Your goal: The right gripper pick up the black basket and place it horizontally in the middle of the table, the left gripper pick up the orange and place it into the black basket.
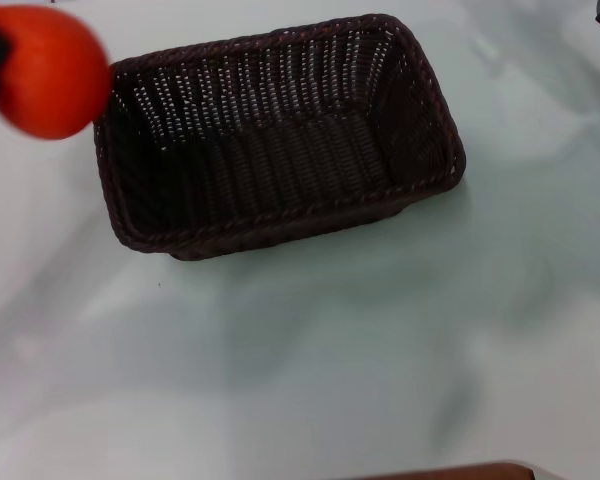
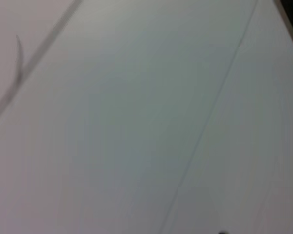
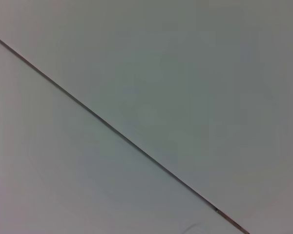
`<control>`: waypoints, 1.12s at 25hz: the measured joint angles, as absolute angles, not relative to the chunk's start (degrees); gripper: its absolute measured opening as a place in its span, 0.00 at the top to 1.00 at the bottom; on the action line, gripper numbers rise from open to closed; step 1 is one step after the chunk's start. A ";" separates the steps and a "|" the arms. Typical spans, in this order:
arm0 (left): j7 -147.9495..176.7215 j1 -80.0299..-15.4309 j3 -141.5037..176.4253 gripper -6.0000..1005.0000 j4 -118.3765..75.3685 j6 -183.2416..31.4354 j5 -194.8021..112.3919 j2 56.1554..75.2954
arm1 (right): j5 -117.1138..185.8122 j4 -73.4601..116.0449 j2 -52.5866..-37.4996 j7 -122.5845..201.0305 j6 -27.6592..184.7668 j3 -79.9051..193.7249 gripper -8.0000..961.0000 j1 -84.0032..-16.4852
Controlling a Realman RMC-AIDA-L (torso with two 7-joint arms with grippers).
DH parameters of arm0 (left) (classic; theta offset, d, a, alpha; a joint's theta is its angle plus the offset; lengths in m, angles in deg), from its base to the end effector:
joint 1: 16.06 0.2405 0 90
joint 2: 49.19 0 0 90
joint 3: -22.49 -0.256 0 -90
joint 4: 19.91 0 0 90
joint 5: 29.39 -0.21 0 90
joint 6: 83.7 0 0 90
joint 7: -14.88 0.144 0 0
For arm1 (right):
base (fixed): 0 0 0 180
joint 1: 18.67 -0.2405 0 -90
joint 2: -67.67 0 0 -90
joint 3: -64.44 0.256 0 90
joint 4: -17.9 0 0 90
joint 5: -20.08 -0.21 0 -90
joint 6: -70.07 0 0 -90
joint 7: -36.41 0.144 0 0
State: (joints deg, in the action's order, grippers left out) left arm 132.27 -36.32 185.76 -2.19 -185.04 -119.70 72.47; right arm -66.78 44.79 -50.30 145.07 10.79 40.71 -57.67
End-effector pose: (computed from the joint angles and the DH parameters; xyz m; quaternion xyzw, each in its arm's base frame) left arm -0.2963 0.2702 0.0251 -0.7272 -0.2626 -0.5510 0.3139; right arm 0.2719 0.4291 0.0553 -0.5394 -0.6301 -0.2959 0.4738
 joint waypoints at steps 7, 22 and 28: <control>123.22 -42.72 174.61 0.78 -1.74 -171.65 -119.78 72.72 | -69.71 43.45 -50.46 143.04 10.83 40.78 0.22 -57.16; 122.97 -41.57 173.54 0.34 0.37 -173.58 -118.63 74.76 | -75.52 39.99 -51.36 134.76 10.93 40.79 0.22 -58.33; 126.73 -37.62 174.66 0.13 0.71 -181.09 -112.76 74.72 | -78.14 39.31 -51.73 131.13 10.53 40.62 0.22 -58.56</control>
State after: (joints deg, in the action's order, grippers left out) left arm 126.73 -37.62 174.66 0.71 -181.09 -112.76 74.72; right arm -78.14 39.31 -51.73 131.13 10.53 40.62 -58.56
